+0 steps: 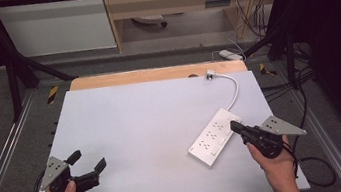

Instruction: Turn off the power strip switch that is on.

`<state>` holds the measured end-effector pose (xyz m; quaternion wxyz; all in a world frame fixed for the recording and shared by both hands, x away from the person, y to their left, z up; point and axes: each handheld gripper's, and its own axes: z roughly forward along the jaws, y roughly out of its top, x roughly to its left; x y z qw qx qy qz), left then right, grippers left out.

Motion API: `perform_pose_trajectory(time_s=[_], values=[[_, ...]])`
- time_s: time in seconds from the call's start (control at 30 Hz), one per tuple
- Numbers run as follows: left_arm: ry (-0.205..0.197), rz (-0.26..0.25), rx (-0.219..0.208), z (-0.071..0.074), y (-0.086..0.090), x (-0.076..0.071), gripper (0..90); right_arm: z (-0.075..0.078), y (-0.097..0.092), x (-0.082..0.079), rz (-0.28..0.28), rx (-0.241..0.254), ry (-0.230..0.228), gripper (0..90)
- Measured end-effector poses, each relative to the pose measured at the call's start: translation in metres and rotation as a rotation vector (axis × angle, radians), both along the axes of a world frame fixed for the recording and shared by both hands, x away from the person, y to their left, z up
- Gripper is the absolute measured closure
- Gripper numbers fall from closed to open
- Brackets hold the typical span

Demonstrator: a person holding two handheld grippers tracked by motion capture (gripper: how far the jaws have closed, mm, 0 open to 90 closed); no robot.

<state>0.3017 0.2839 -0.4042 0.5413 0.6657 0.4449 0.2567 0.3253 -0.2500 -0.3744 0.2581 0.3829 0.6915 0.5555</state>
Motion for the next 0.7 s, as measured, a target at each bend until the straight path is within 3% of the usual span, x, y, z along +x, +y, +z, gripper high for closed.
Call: perform_pose_trajectory(time_s=[0.13,0.7], values=[[-0.012,0.011,-0.007,0.001,0.002,-0.001,4.4,-0.001,0.004,0.001,0.010,-0.002,0.010,90.0],[0.003,0.011,0.006,0.000,0.000,0.001,4.4,-0.010,0.020,0.004,0.053,-0.028,0.049,90.0]])
